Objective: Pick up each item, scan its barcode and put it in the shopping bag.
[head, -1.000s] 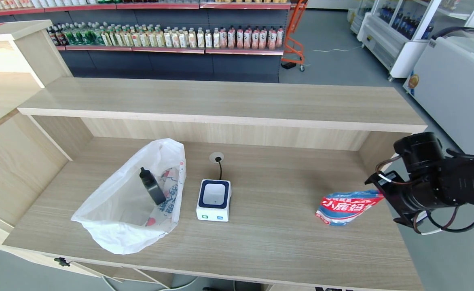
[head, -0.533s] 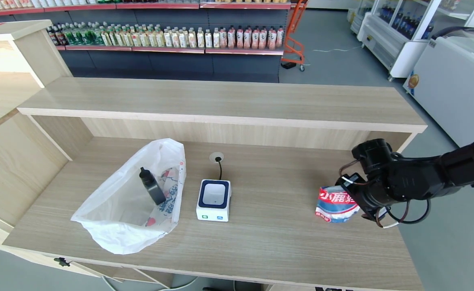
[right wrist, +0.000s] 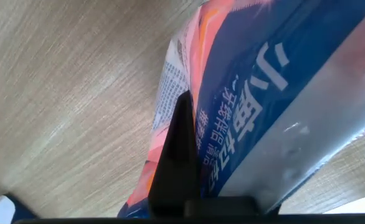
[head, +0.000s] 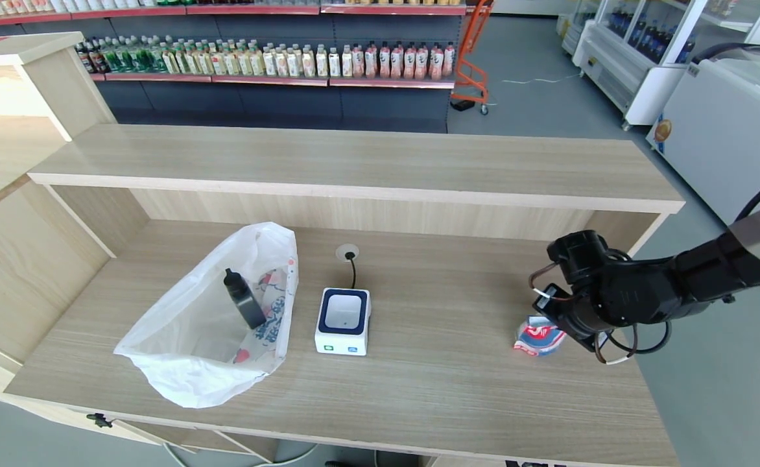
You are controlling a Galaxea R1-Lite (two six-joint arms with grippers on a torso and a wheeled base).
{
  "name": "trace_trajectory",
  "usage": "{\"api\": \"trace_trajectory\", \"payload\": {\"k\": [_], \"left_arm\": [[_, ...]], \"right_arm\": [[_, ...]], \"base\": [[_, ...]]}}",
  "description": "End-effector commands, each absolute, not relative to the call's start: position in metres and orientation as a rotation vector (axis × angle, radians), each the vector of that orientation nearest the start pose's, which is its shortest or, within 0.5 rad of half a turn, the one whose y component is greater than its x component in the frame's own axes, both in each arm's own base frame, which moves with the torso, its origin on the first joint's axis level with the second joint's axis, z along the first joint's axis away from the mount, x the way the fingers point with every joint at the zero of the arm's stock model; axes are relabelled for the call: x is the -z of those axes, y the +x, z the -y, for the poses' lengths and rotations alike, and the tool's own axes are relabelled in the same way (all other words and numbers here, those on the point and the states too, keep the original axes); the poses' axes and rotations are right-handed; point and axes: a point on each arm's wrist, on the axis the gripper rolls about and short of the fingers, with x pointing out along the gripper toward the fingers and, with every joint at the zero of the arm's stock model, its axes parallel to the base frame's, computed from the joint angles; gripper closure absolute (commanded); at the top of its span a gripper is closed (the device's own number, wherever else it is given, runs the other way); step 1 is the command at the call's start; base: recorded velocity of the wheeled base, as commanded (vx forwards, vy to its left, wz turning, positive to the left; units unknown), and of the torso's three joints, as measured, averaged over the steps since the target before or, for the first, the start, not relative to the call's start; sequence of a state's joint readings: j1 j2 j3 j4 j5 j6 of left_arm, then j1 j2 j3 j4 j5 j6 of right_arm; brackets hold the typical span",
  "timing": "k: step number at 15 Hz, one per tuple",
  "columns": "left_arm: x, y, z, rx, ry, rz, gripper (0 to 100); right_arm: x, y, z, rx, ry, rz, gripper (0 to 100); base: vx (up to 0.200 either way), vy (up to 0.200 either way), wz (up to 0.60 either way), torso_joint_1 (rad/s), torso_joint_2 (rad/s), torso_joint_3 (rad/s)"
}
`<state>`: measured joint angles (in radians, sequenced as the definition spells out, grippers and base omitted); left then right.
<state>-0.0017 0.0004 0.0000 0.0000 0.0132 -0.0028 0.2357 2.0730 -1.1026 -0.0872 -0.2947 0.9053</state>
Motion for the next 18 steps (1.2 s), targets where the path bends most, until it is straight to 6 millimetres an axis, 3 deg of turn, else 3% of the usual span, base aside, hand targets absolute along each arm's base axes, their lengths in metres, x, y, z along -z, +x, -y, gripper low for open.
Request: {"api": "trace_trajectory", "payload": {"k": [1, 2, 4, 7, 8, 9, 10, 13, 18], "left_arm": [[-0.075, -0.023, 0.0, -0.012, -0.003, 0.0, 0], [-0.075, -0.023, 0.0, -0.012, -0.003, 0.0, 0], [-0.075, -0.023, 0.0, -0.012, -0.003, 0.0, 0], [-0.075, -0.023, 0.0, -0.012, -0.003, 0.0, 0], [-0.075, -0.023, 0.0, -0.012, -0.003, 0.0, 0], [-0.075, -0.023, 0.0, -0.012, -0.003, 0.0, 0], [-0.075, -0.023, 0.0, -0.012, -0.003, 0.0, 0], [-0.075, -0.023, 0.0, -0.012, -0.003, 0.0, 0], [-0.075, -0.023, 0.0, -0.012, -0.003, 0.0, 0]], "right_arm": [[-0.088, 0.352, -0.088, 0.39, 0.569, -0.744, 100], [-0.1, 0.347, -0.087, 0.351, 0.557, -0.701, 100], [-0.146, 0.327, -0.083, 0.151, 0.526, -0.58, 100], [-0.185, 0.257, -0.069, -0.207, 0.393, -0.483, 100], [-0.196, 0.245, -0.065, -0.277, 0.381, -0.448, 100], [-0.219, 0.216, -0.056, -0.475, 0.373, -0.378, 100], [-0.229, 0.202, -0.05, -0.656, 0.365, -0.355, 100], [-0.236, 0.182, -0.045, -0.999, 0.384, -0.376, 100], [-0.23, 0.177, -0.043, -1.197, 0.401, -0.418, 100]], "base": [[0.0, 0.0, 0.0, 0.0, 0.0, 0.0], [0.0, 0.0, 0.0, 0.0, 0.0, 0.0], [0.0, 0.0, 0.0, 0.0, 0.0, 0.0], [0.0, 0.0, 0.0, 0.0, 0.0, 0.0], [0.0, 0.0, 0.0, 0.0, 0.0, 0.0], [0.0, 0.0, 0.0, 0.0, 0.0, 0.0], [0.0, 0.0, 0.0, 0.0, 0.0, 0.0], [0.0, 0.0, 0.0, 0.0, 0.0, 0.0], [0.0, 0.0, 0.0, 0.0, 0.0, 0.0]]}}
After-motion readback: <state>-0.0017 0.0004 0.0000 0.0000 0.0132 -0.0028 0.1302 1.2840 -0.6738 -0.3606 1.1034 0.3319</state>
